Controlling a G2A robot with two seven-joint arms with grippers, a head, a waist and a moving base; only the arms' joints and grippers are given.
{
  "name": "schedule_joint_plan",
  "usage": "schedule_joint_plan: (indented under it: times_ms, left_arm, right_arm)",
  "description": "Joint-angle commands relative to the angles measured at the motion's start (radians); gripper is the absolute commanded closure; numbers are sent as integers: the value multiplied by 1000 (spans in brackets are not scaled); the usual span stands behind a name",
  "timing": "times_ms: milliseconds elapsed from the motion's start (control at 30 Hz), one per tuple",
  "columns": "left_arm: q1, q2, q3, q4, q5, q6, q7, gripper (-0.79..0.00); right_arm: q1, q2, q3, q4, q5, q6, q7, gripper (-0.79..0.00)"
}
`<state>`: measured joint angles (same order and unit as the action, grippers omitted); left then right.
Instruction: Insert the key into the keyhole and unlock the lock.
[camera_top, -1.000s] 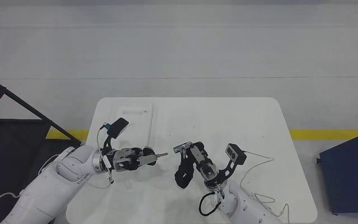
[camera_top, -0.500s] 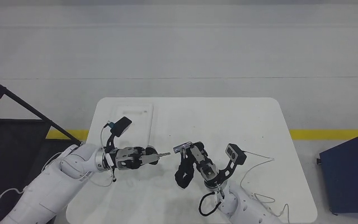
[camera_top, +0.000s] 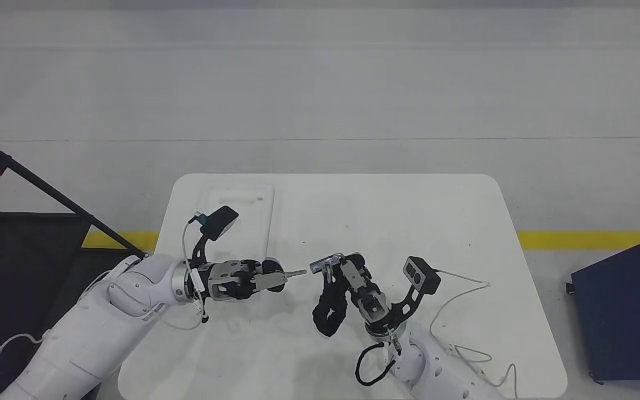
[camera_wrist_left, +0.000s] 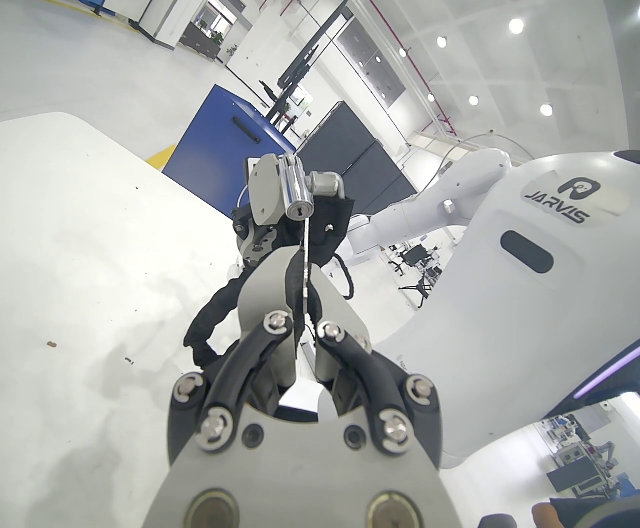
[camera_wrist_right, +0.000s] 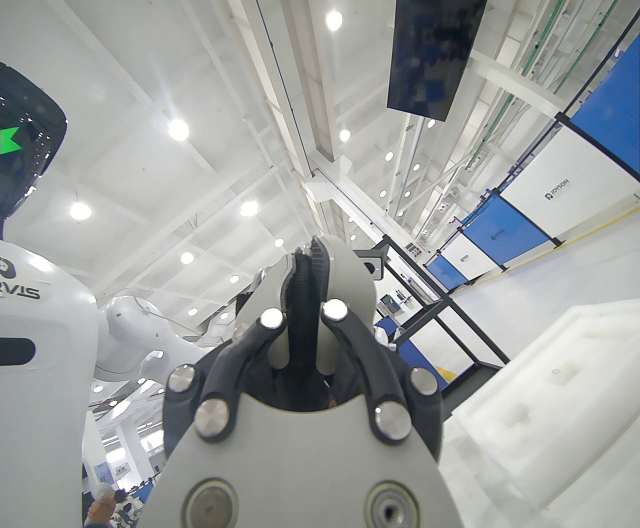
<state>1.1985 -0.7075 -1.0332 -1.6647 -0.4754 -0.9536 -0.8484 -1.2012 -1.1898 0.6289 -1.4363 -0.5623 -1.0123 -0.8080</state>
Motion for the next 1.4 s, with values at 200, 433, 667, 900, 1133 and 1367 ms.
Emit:
schedule_joint_plan:
  times_ms: [200,433,667,900,1133,1367]
  left_arm:
    - [-2,-8,6,-8,-28,26,-27,0]
    - [-7,-13,2,2,-68,53,-53,0]
    - [8,-17,-19,-1,-46,71,-47,0]
    - [13,-23,-26,-6,-46,79,-55,0]
    - [19,-29,-31,-2,-66,79,-70,0]
    - [21,-34,-35,0,-88,80,-96,0]
  right_arm:
    - [0,0,0,0,0,0,0,0]
    - [0,0,0,0,0,0,0,0]
    - [0,0,0,0,0,0,0,0]
    - [0,0,0,0,0,0,0,0]
    - [0,0,0,0,0,0,0,0]
    - [0,0,0,0,0,0,0,0]
